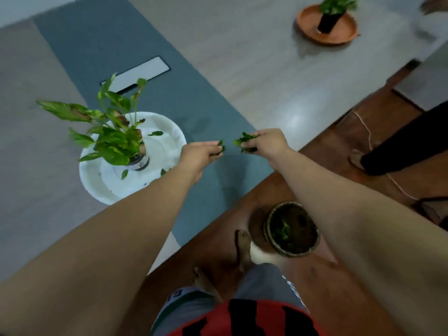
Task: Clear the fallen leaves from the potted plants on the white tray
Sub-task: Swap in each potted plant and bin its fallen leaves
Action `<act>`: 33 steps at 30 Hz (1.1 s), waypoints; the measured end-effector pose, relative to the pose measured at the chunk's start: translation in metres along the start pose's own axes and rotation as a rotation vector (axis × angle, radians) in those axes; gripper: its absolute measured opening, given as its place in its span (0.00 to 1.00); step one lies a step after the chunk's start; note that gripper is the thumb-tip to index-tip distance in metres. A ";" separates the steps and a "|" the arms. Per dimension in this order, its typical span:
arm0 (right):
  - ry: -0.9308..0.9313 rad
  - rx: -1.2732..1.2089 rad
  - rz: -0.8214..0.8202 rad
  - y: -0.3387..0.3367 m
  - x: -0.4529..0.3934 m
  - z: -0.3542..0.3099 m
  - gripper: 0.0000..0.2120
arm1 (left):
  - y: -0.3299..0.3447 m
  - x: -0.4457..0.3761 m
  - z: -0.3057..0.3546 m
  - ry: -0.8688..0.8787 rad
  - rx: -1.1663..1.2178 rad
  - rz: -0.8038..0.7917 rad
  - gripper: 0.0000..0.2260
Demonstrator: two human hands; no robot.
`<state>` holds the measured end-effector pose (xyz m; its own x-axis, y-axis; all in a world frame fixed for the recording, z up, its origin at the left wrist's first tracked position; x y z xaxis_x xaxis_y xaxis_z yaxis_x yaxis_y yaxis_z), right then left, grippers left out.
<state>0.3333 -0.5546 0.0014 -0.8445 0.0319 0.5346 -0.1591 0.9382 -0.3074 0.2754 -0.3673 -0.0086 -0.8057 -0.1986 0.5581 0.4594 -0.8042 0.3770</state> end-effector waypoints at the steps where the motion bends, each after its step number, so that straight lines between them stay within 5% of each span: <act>1: 0.013 -0.039 0.060 -0.026 0.007 0.013 0.15 | 0.025 0.000 -0.009 -0.024 -0.036 -0.059 0.06; 10: 0.271 -0.157 0.439 -0.200 0.063 0.161 0.16 | 0.191 0.027 -0.138 -0.190 -0.352 -0.394 0.06; 15: 0.427 -0.208 0.507 -0.240 0.064 0.258 0.09 | 0.230 0.021 -0.237 -0.322 -0.514 -0.443 0.06; 26: 0.749 -0.206 0.544 -0.200 -0.043 0.520 0.12 | 0.175 -0.086 -0.482 -0.556 -0.865 -0.318 0.09; 33: 0.824 -0.223 0.413 -0.160 -0.116 0.622 0.09 | 0.128 -0.171 -0.576 -0.577 -1.069 -0.234 0.10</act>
<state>0.1388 -0.9228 -0.5016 -0.1712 0.5296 0.8308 0.2451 0.8396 -0.4847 0.2566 -0.7591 -0.4814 -0.4205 0.0694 0.9046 -0.4275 -0.8946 -0.1301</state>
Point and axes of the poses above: each hand's wrist, its own x-axis away from the middle knuckle, its own y-axis out of the palm, z = x × y, the point moved 6 cm from there along -x, towards the middle knuckle, and after that the axes turned 13 degrees about x, right-handed, at the moved point
